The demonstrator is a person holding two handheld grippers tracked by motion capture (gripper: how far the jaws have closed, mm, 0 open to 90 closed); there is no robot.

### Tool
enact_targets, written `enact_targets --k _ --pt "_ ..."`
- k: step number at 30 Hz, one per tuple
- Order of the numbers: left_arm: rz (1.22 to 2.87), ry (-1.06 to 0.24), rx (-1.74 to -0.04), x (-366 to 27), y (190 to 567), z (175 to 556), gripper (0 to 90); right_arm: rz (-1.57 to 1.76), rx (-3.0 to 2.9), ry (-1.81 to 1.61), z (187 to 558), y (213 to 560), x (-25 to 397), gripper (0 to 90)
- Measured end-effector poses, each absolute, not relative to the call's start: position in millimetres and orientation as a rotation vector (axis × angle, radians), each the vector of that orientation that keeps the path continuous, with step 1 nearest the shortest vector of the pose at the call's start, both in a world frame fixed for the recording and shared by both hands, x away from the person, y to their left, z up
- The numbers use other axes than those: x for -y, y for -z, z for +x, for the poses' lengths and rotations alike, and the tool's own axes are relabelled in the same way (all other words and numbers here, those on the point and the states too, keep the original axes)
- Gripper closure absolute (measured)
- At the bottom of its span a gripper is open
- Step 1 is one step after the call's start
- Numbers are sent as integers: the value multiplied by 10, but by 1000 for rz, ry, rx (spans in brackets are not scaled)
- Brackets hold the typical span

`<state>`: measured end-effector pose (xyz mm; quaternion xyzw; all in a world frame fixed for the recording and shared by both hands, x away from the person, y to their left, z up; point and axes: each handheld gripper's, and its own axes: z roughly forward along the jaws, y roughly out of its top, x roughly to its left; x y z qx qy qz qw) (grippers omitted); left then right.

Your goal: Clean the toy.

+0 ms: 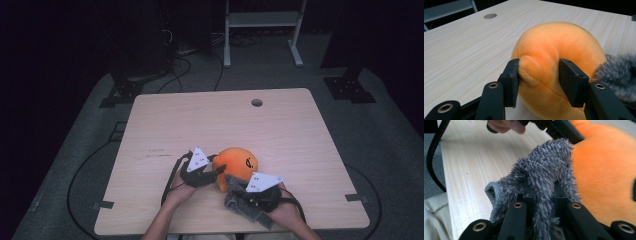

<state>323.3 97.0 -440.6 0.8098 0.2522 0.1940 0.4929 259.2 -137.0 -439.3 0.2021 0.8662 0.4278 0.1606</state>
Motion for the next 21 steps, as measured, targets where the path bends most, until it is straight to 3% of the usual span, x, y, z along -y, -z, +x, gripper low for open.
enact_targets --k 5,11,21 --pt "1963 -468 -610 -965 4408 3224 519 654 -2424 -1270 2704 4314 1489 770" --pt "1966 -466 -608 -970 4410 3230 509 559 -2530 -1228 2592 4451 1284 769" --pt "1960 -457 -600 -957 4408 3225 509 745 -2365 -1340 2838 4219 1725 768"
